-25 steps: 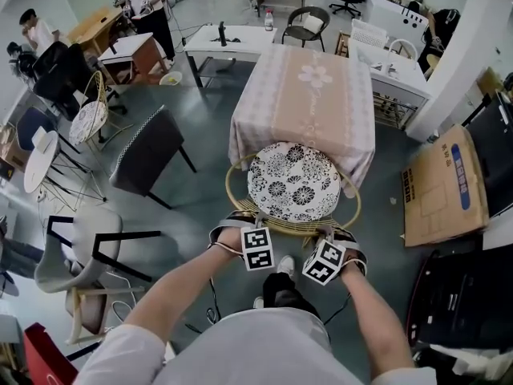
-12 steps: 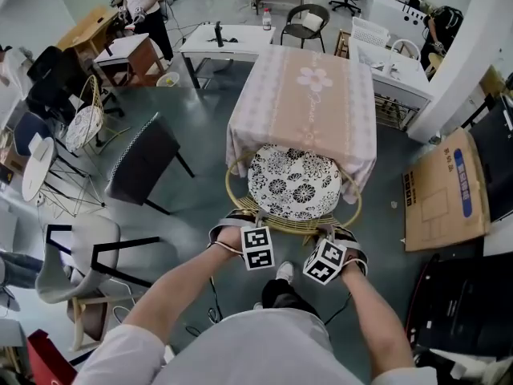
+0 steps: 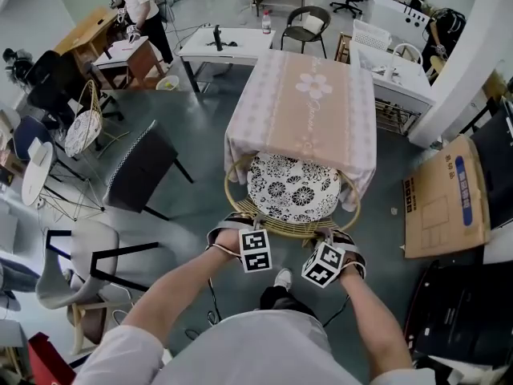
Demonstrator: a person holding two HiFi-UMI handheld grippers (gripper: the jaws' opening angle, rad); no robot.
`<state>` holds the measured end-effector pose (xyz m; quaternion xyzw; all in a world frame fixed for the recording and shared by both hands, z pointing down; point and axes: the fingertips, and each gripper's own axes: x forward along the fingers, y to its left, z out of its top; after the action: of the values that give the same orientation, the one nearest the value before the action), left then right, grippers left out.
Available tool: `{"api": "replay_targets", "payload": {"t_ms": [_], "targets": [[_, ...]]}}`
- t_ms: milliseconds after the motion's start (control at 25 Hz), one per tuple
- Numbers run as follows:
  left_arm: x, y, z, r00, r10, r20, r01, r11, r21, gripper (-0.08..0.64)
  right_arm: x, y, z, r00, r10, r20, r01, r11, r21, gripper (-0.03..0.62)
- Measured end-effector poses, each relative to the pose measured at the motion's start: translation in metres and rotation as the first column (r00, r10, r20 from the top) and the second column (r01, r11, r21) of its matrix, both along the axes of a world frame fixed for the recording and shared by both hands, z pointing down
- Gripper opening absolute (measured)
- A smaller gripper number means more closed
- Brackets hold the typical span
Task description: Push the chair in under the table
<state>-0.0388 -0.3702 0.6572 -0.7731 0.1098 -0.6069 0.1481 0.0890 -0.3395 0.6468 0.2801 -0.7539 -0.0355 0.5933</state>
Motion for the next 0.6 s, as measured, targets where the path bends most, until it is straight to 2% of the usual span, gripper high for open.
{"api": "replay_targets", "payload": {"t_ms": [240, 600], "targets": [[0.0, -0.021, 0.002, 0.999, -0.027, 0.025, 0.027, 1.0, -0.005, 0.097, 0.0, -0.019, 0.001, 1.0, -0.01, 0.022, 0.01, 1.0, -0.006, 0.075], [-0.003, -0.024, 0.003, 0.998, -0.033, 0.045, 0.034, 0.999, -0.011, 0.097, -0.004, -0.021, 0.0, 0.996, -0.058, 0.061, 0.059, 0.998, -0.023, 0.077]]}}
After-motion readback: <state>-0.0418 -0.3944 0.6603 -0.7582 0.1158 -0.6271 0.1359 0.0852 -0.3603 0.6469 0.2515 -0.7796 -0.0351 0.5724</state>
